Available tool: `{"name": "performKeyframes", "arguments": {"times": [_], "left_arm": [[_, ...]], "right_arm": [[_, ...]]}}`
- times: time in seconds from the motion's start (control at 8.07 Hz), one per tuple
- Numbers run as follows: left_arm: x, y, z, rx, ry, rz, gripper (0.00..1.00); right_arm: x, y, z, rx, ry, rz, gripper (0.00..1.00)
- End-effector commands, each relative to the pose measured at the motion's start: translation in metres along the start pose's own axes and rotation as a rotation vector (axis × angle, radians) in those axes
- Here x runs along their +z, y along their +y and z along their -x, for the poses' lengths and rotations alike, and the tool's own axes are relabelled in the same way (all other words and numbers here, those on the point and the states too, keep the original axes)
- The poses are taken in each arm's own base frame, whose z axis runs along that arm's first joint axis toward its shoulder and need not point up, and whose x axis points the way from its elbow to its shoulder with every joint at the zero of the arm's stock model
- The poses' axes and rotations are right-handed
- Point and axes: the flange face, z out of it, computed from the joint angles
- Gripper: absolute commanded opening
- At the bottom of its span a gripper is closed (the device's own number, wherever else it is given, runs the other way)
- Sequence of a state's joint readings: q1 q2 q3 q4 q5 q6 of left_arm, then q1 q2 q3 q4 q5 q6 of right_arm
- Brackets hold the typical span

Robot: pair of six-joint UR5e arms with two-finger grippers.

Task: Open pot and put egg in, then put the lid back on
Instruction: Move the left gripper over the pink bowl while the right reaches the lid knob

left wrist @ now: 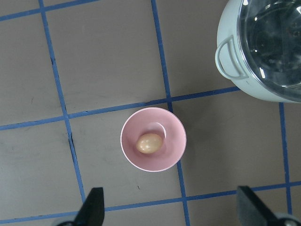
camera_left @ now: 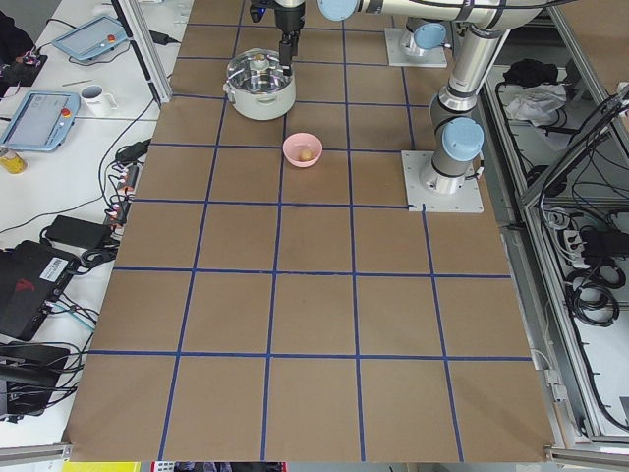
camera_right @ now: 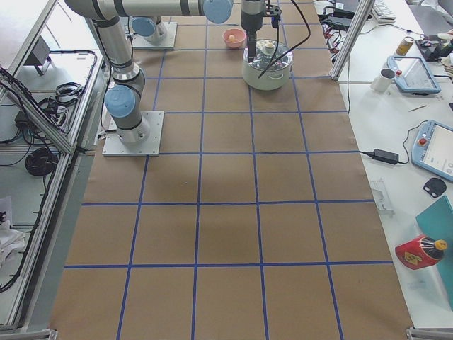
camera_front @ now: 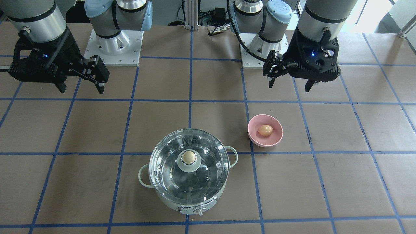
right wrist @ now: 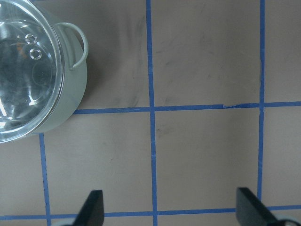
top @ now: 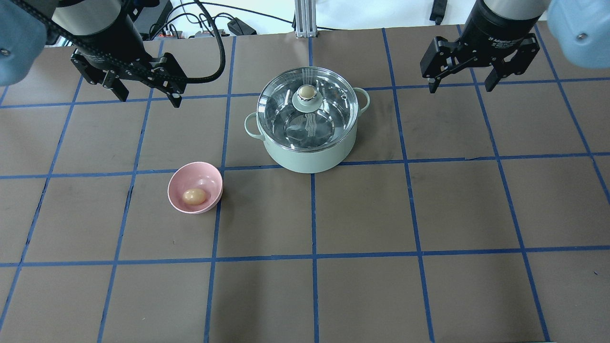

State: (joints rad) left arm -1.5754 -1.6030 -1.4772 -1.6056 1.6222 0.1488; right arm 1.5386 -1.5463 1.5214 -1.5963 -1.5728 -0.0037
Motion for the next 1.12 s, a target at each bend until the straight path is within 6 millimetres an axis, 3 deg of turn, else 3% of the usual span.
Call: {"name": "performKeyframes", "arguments": {"times": [0.0, 0.25, 0.37, 0.5, 0.74, 0.99], "left_arm": [[0.000, 0.000, 0.000, 0.002, 0.002, 0.000, 1.00], [0.002, 0.000, -0.001, -0.001, 0.006, 0.003, 1.00], [0.000, 0.001, 0.001, 0.000, 0.003, 0.002, 1.00], [0.007, -0.001, 0.011, -0.016, 0.006, 0.018, 1.00], [0.074, -0.008, 0.011, -0.034, 0.015, 0.019, 1.00], [0.130, -0.022, 0.010, -0.027, 0.032, 0.051, 1.00]], "right_arm": [[0.005, 0.001, 0.000, 0.002, 0.004, 0.009, 1.00], [0.010, -0.011, 0.002, 0.016, -0.001, -0.026, 1.00], [0.015, -0.029, 0.023, 0.026, -0.004, -0.090, 1.00], [0.020, -0.037, 0.064, 0.032, -0.018, -0.113, 1.00], [0.032, -0.061, 0.136, 0.082, -0.034, -0.130, 1.00], [0.068, -0.071, 0.190, 0.097, -0.066, -0.169, 1.00]]}}
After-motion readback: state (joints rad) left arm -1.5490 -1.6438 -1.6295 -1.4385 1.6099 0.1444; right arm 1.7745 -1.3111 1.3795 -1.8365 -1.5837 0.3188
